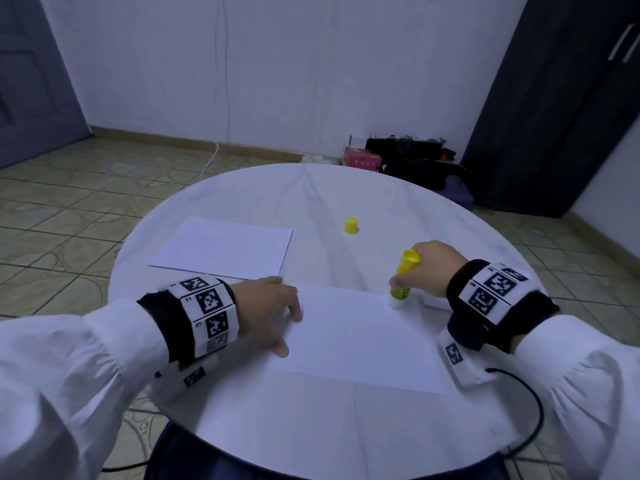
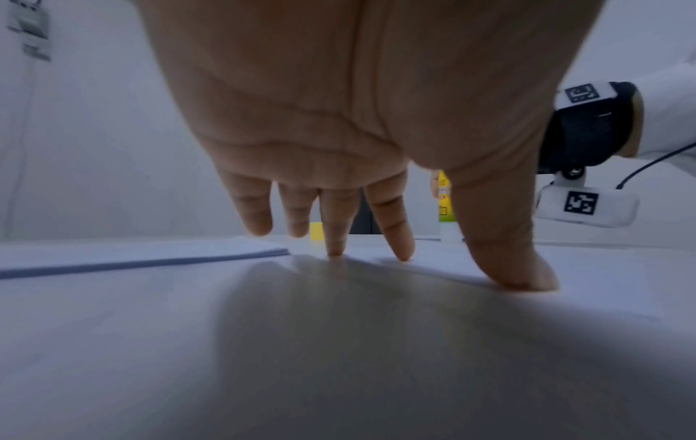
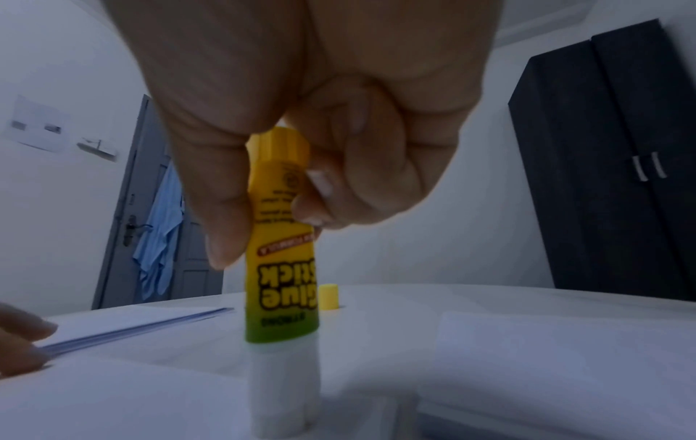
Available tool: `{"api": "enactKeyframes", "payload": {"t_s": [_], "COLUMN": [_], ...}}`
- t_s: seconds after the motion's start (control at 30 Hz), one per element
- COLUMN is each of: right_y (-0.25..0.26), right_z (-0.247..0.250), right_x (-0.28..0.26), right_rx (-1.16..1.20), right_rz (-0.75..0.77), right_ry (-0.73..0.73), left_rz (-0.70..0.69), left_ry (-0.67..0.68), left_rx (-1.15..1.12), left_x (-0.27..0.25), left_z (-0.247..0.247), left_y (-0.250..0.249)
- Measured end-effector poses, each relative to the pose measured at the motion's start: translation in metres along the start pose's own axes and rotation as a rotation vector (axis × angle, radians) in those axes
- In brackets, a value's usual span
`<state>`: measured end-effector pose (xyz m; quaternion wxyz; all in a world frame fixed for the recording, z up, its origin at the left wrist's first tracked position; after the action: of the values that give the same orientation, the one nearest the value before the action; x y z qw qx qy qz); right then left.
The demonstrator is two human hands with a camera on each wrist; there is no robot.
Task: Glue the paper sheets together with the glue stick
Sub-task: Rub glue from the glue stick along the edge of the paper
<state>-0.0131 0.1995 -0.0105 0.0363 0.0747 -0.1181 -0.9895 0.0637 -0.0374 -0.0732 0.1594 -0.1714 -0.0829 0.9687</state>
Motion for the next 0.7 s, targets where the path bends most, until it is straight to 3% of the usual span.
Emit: {"api": "enactKeyframes", "payload": {"t_s": [0.13, 0.27, 0.43, 0.7], "right_y": [0.014, 0.065, 0.116, 0.129], "right_z": [0.011, 0.007, -0.030, -0.049], "right_x": [-0.012, -0.036, -0.042, -0.067], "right_rx": [0.050, 0.212, 0.167, 0.082], "right_rz": [0.044, 0.234, 0.354, 0.452], "right_ry": [-0.043, -0.024, 0.064, 0.127], "left_rz": [0.083, 0.107, 0.086, 0.043], "left_ry": [0.017, 0.021, 0.016, 0.093], "left_rx": [0.024, 0.044, 0.069, 0.114], "left_x": [-0.002, -0.006, -0.009, -0.011], "left_z": [0.002, 0.005, 0.010, 0.010], "left_y": [0.009, 0.006, -0.006, -0.007]}}
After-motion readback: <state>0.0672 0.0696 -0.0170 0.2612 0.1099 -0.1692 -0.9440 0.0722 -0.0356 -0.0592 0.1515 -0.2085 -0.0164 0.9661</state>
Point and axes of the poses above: each hand's wrist, its own x-axis towards the middle knuckle, its own z-axis out of the back of the hand, y = z × x, the point moved 4 cm from there along x, towards the middle knuckle, and after that the axes turned 5 degrees about -z, right-handed, at the moved point
